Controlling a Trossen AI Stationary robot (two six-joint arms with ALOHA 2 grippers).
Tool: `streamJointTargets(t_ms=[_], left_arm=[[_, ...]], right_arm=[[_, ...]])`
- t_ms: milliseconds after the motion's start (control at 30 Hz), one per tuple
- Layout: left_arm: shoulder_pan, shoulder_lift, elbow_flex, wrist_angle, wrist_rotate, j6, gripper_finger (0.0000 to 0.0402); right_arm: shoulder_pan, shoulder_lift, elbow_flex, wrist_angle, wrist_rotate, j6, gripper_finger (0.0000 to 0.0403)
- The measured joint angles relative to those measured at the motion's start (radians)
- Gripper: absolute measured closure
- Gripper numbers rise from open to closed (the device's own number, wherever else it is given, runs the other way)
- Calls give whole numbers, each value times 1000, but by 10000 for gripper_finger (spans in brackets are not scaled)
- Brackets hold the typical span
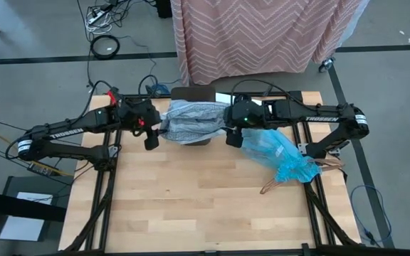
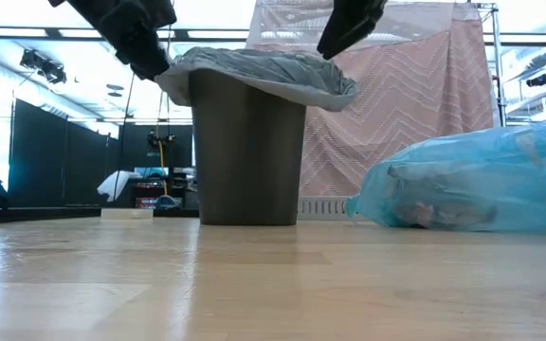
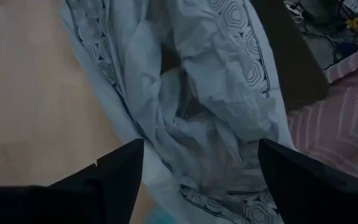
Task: Place trash/remove bag and relplace
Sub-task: Insert the new gray trash bag into the bin
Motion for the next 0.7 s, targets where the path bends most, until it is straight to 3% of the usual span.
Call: streamJointTargets(t_ms=[267,700], left_arm=[[0,-7,4,-29,-148,-8,172],[12,-30,137,-171,-133,-89,172]], right_arm=[[0,11,0,6,-8,-16,101],[3,-23,37,36,57,-78,100]])
